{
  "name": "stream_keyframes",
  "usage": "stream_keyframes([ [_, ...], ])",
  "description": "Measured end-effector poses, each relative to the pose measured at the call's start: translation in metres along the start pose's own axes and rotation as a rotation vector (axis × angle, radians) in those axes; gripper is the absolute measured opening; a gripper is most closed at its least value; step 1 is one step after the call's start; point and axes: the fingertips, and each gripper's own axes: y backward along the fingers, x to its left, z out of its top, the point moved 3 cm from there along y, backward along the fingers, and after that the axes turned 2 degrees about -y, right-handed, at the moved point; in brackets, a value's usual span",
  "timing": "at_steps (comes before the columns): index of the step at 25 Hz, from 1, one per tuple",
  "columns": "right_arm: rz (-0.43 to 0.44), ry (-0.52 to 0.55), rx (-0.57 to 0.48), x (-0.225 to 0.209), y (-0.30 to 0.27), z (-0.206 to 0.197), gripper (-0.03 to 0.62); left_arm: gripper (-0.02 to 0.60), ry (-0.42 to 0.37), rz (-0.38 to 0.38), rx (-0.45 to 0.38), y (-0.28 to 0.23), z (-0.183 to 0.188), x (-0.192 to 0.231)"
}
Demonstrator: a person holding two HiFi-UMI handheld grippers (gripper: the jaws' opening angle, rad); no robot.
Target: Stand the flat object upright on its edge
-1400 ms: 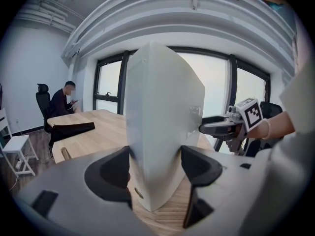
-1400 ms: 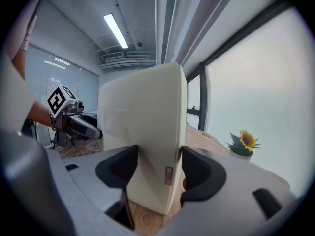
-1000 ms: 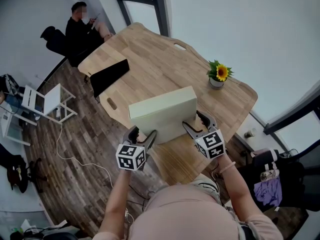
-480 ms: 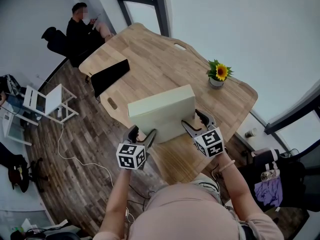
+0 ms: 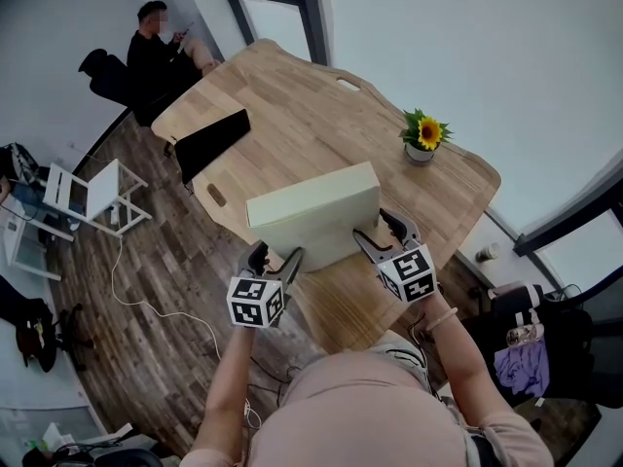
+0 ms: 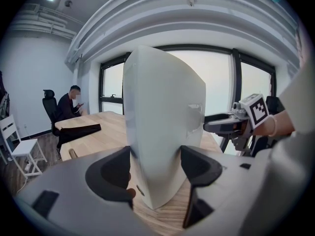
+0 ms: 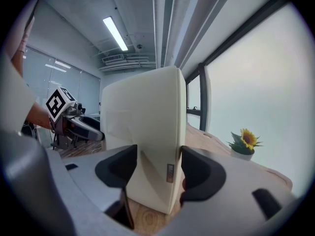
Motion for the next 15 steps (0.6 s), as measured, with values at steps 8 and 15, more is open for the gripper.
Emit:
stream_keyframes([
  [8, -0.015, -0.009, 0.001, 0.005, 0.008, -0.006, 0.279, 0.301, -0.018, 0.002, -0.003, 0.007, -0.005, -0.007],
  [15, -0.026, -0.016, -0.003, 0.007, 0.014, -0.008, 0.279, 0.299, -0.038, 0.005, -0.013, 0.012, -0.005, -0.012],
])
